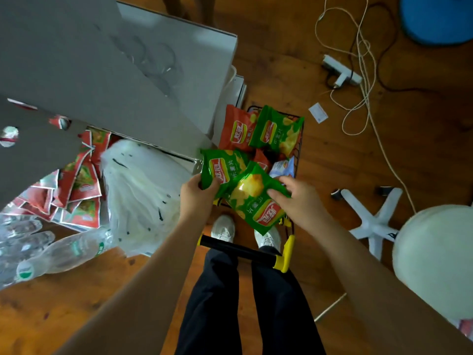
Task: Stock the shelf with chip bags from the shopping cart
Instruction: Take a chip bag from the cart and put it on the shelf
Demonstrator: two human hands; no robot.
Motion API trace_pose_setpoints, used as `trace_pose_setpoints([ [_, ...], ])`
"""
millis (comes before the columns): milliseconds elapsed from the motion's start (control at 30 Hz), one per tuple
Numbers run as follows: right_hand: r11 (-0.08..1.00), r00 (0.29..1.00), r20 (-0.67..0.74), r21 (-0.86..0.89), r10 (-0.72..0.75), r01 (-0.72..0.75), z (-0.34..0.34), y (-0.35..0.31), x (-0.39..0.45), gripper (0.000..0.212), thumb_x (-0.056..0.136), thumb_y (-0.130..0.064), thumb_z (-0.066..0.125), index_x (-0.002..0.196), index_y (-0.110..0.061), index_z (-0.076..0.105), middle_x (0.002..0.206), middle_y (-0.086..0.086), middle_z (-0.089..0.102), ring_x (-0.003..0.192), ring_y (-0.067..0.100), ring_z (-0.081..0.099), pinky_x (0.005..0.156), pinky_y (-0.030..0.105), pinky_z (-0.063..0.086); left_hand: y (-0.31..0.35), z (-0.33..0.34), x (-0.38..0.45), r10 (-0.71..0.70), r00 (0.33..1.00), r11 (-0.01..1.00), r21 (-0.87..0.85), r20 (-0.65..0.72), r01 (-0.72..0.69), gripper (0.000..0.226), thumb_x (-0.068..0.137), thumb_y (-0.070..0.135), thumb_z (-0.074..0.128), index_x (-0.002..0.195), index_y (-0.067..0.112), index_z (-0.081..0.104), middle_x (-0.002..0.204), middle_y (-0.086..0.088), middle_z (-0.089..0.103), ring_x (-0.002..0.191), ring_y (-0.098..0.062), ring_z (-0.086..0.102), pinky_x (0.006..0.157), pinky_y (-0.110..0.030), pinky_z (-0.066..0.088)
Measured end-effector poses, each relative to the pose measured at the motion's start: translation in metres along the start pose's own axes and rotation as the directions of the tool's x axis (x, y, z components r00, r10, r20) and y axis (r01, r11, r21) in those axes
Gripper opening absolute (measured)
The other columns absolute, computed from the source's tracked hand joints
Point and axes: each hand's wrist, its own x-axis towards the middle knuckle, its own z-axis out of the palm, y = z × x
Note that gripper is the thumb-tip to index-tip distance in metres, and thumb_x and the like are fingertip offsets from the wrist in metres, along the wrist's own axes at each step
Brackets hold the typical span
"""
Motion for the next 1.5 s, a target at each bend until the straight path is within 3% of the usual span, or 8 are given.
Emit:
trace_pose_setpoints([
  [167, 0.931, 0.991, 0.110, 0.347, 0.080, -0.114, -0.027, -0.020, 0.010, 0.019, 0.093, -0.027, 0.065, 0.111, -0.024, 0.062, 0.091, -0.004, 0.071, 0.076, 0.003, 0.068, 0.059, 0.008, 0.049, 0.015, -0.019, 0.004, 0.031, 0.996, 0.999, -0.039, 0.079, -0.028, 0.016, 0.084, 0.033, 0.074, 0.087, 0.018, 0.074, 0.080, -0.011, 0.075, 0.079, -0.032, 0.072, 0.073, -0.045, 0.059],
  [300, 0.999, 0.960, 0.278, -0.040, 0.012, -0.001, -0.038, -0.034, 0.026, 0.037, 0.086, -0.036, 0.072, 0.120, -0.023, 0.069, 0.122, -0.010, 0.066, 0.106, 0.006, 0.063, 0.089, 0.023, 0.051, 0.028, -0.028, 0.009, 0.090, 0.983, 0.996, 0.012, 0.162, -0.093, 0.008, 0.082, 0.028, 0.078, 0.085, 0.021, 0.074, 0.077, -0.006, 0.075, 0.063, -0.010, 0.068, 0.060, -0.033, 0.056],
  [433, 0.891, 0.921, 0.386, -0.396, -0.056, 0.221, -0.046, -0.061, 0.035, 0.039, 0.080, -0.039, 0.077, 0.116, -0.026, 0.068, 0.099, -0.017, 0.063, 0.094, 0.008, 0.060, 0.071, 0.024, 0.048, 0.044, -0.038, 0.016, 0.135, 0.937, 0.969, 0.155, 0.323, -0.193, 0.010, 0.080, 0.034, 0.080, 0.078, 0.029, 0.071, 0.078, -0.003, 0.075, 0.068, -0.013, 0.067, 0.065, -0.032, 0.052],
  [667, 0.818, 0.917, 0.212, -0.415, -0.339, 0.398, -0.026, -0.082, 0.042, 0.054, 0.074, -0.038, 0.083, 0.114, -0.023, 0.050, 0.100, -0.006, 0.057, 0.090, 0.016, 0.057, 0.077, 0.037, 0.052, 0.067, -0.040, 0.022, 0.022, 0.844, 0.930, 0.300, 0.536, -0.215, 0.020, 0.081, 0.044, 0.077, 0.086, 0.025, 0.077, 0.064, 0.019, 0.071, 0.056, 0.007, 0.063, 0.053, -0.008, 0.043],
  [867, 0.809, 0.851, 0.196, -0.264, -0.488, 0.525, -0.009, -0.082, 0.042, 0.042, 0.095, -0.042, 0.056, 0.130, -0.019, 0.050, 0.097, -0.001, 0.056, 0.087, 0.016, 0.056, 0.078, 0.042, 0.050, 0.079, -0.029, 0.020, -0.079, 0.793, 0.952, 0.283, 0.603, -0.120, 0.018, 0.093, 0.018, 0.063, 0.097, 0.003, 0.071, 0.082, -0.010, 0.067, 0.061, -0.009, 0.061, 0.054, -0.011, 0.052],
  [1067, 0.810, 0.845, 0.253, -0.255, -0.472, 0.528, 0.004, -0.075, 0.044, 0.061, 0.102, -0.053, 0.027, 0.154, -0.024, 0.020, 0.137, 0.003, 0.054, 0.123, 0.017, 0.048, 0.104, 0.040, 0.039, 0.087, -0.017, 0.022, -0.119, 0.790, 0.983, 0.181, 0.602, 0.010, 0.023, 0.101, 0.021, 0.048, 0.086, 0.014, 0.063, 0.077, -0.004, 0.067, 0.060, -0.009, 0.065, 0.062, -0.024, 0.057],
  [1333, 0.833, 0.931, 0.128, -0.416, -0.343, 0.364, 0.008, -0.061, 0.048, 0.054, 0.101, -0.056, 0.019, 0.139, -0.023, 0.039, 0.077, 0.000, 0.061, 0.083, 0.026, 0.066, 0.071, 0.040, 0.051, 0.089, 0.000, 0.019, -0.273, 0.825, 0.957, 0.050, 0.494, 0.286, 0.053, 0.095, 0.059, 0.046, 0.112, 0.011, 0.062, 0.097, -0.012, 0.073, 0.085, -0.026, 0.071, 0.073, -0.035, 0.059],
  [1500, 0.849, 0.946, 0.015, -0.438, -0.323, 0.296, 0.001, -0.054, 0.049, 0.054, 0.100, -0.056, 0.020, 0.134, -0.023, 0.045, 0.083, 0.003, 0.067, 0.080, 0.025, 0.065, 0.062, 0.035, 0.046, 0.083, -0.007, 0.001, -0.263, 0.712, 0.938, 0.002, 0.651, 0.345, 0.073, 0.075, 0.078, 0.046, 0.118, 0.021, 0.061, 0.108, -0.006, 0.070, 0.098, -0.022, 0.068, 0.075, -0.034, 0.054],
])
